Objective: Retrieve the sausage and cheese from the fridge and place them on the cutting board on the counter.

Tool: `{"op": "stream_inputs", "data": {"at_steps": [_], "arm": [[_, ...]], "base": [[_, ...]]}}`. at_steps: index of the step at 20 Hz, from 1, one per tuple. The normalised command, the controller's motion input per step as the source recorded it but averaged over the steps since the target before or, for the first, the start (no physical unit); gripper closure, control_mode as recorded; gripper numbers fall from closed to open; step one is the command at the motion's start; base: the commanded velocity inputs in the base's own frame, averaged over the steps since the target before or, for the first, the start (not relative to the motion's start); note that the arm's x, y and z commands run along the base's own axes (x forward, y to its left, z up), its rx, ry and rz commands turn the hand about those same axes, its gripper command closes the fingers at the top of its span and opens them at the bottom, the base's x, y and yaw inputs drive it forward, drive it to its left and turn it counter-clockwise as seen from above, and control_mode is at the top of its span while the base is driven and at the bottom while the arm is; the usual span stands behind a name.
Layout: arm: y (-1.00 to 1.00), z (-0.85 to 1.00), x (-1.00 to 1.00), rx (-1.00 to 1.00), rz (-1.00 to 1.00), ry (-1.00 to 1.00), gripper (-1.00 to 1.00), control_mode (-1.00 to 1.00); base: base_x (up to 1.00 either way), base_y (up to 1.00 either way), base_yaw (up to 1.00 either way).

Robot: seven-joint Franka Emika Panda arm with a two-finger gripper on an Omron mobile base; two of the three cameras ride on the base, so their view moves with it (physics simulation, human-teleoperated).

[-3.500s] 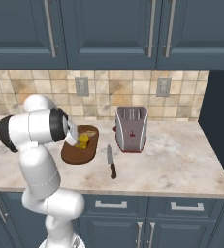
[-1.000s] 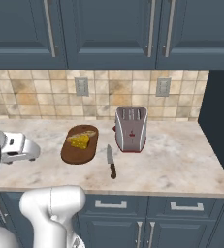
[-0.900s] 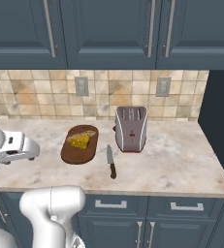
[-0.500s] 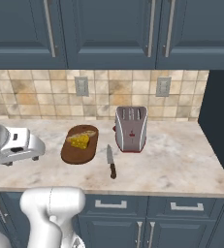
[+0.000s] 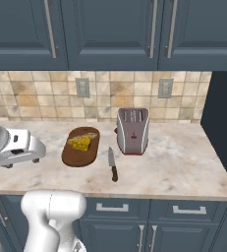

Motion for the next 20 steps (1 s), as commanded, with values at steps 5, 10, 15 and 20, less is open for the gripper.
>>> {"op": "stream_inputs", "data": {"at_steps": [5, 10, 15, 20], "arm": [[0.00, 0.00, 0.00, 0.00, 0.00, 0.00, -1.00, -1.00], [0.00, 0.00, 0.00, 0.00, 0.00, 0.00, -1.00, 1.00], [0.00, 0.00, 0.00, 0.00, 0.00, 0.00, -1.00, 1.00], [0.00, 0.00, 0.00, 0.00, 0.00, 0.00, -1.00, 1.00]], "base": [[0.00, 0.00, 0.00], [0.00, 0.00, 0.00], [-0.05, 0.00, 0.00], [-0.94, -0.21, 0.15]]}}
